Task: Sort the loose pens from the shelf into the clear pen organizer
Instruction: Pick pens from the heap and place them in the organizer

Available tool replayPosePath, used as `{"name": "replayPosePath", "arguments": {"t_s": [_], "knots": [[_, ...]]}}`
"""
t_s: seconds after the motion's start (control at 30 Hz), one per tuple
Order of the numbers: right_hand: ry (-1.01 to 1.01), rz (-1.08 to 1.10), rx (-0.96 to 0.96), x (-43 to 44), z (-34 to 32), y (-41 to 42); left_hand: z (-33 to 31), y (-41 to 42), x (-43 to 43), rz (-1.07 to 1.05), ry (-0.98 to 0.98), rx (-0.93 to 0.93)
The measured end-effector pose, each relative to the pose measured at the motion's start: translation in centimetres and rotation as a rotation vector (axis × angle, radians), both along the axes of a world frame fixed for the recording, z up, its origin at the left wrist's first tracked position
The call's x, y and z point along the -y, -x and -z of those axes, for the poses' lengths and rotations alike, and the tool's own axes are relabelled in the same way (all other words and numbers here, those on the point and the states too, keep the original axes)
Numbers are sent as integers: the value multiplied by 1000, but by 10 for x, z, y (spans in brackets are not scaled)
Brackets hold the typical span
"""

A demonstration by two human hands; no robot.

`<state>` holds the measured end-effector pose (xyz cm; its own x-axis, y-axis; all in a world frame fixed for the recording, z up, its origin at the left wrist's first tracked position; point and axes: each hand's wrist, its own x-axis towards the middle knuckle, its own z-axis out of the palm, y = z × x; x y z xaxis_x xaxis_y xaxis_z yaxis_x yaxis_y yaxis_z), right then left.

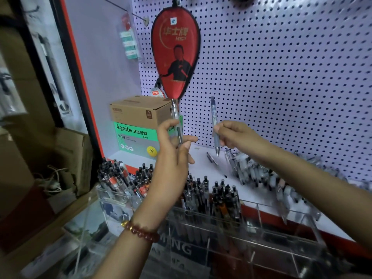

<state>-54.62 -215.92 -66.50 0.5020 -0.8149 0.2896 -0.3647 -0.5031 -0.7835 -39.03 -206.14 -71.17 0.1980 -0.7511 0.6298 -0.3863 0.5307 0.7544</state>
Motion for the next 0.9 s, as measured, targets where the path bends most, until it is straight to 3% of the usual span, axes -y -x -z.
{"name": "replayPosePath", "arguments": {"t_s": [0.1, 0.27, 0.63, 0.77, 0.9], "knots": [[-69, -73, 78, -41, -8, 4, 0, 11, -3, 74, -25, -71], [-121, -78, 84, -73, -1, 14, 1, 30, -13, 138, -1, 55], [5, -29, 80, -91, 7, 50, 9, 55, -25, 322, -32, 39], [-205, -32, 301, -92, 7, 58, 8, 62, -25, 355, -57, 95], [-108, 75, 351, -94, 11, 62, 8, 69, -27, 407, -105, 134]]}}
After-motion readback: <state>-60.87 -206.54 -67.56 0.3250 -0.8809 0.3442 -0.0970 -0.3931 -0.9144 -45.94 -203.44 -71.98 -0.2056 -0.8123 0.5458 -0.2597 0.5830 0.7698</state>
